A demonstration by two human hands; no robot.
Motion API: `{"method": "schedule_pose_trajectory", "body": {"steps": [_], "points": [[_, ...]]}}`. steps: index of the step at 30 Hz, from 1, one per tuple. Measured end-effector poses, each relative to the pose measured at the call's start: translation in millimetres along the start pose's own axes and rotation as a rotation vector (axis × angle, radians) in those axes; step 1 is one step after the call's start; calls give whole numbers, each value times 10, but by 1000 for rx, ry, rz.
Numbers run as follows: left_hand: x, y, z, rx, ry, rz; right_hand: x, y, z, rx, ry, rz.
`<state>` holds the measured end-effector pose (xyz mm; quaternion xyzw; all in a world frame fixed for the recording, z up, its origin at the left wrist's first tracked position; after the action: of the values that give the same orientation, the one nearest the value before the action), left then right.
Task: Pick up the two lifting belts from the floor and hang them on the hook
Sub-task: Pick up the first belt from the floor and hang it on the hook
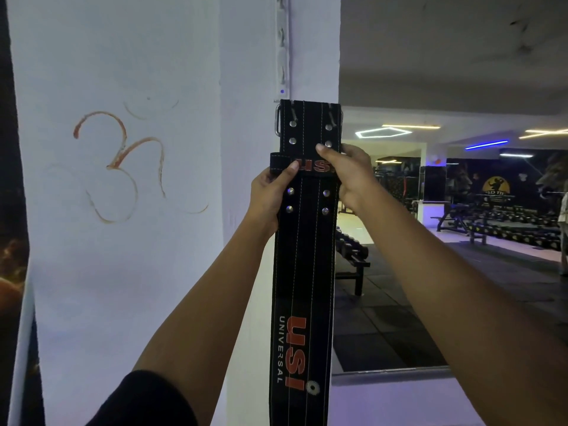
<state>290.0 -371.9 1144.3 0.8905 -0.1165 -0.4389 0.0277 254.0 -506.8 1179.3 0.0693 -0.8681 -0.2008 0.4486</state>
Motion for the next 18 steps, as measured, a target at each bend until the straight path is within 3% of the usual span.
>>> {"method": "schedule_pose_trajectory", "body": {"steps": [7, 12, 18], "points": [[-85, -156, 15, 6, 1, -59, 88, 92, -451, 12, 156, 77], [-64, -258, -3, 12, -2, -75, 188, 188, -240, -106, 80, 34], [-76, -373, -62, 79, -38, -107, 121, 277, -85, -79, 28, -121]]}}
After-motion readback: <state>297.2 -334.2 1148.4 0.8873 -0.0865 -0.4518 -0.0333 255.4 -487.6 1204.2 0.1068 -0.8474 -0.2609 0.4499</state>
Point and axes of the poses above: each hand's wrist, its own z-axis away from the middle knuckle, its own y-axis out of the palm, x = y × z, the point moved 6 cm from there along -z, towards the middle knuckle, and after that the axes turned 14 degrees about -z, right-handed, at the moved point
